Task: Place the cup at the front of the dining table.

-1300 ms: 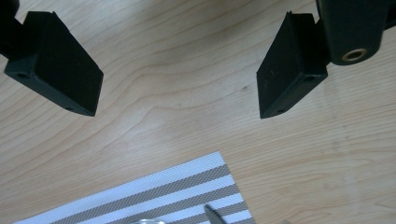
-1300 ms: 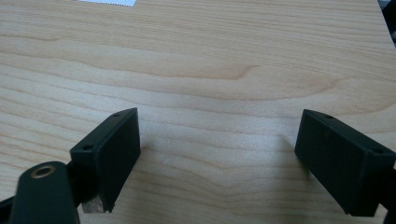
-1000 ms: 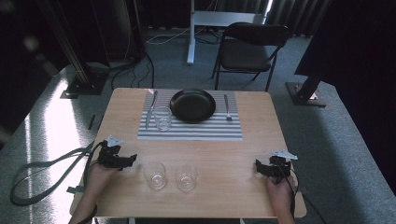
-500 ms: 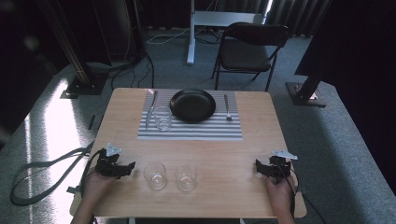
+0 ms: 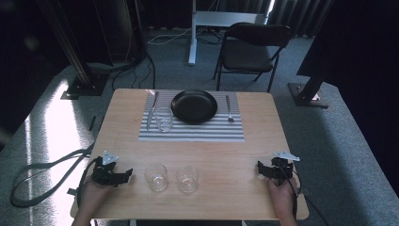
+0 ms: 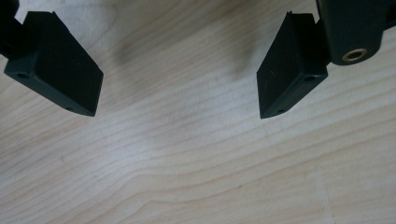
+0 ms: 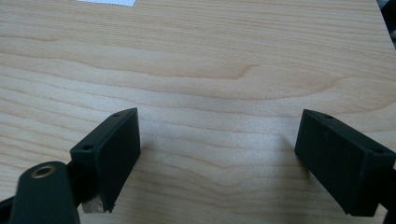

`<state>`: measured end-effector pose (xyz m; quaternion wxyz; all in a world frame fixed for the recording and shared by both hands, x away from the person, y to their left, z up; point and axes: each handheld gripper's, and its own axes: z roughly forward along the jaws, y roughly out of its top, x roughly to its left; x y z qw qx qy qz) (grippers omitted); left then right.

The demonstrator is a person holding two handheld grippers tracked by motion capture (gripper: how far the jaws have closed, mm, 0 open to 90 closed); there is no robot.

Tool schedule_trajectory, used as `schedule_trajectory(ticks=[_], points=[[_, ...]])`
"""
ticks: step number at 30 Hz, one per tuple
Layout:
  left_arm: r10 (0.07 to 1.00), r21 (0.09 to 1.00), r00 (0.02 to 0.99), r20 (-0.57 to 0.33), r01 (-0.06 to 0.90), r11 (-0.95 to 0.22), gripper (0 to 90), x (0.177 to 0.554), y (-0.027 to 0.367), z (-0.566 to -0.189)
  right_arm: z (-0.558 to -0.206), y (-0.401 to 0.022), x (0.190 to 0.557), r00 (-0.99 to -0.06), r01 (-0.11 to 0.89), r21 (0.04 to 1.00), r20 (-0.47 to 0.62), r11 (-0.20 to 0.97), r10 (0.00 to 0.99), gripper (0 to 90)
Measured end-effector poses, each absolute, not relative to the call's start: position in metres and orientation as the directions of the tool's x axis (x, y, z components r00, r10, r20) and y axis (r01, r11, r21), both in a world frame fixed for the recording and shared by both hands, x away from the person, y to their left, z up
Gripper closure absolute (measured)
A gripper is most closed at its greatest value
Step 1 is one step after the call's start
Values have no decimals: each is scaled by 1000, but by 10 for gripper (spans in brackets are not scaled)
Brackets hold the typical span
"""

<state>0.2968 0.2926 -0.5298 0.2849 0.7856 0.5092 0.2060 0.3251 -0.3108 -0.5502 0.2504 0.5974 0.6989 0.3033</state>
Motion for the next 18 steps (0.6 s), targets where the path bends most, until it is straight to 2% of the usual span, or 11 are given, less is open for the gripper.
schedule_trajectory(ticks=[18], points=[[934, 687, 357, 17, 675, -271, 152, 272, 307, -532, -550, -311, 325, -161, 683, 723, 12, 103, 987, 136]])
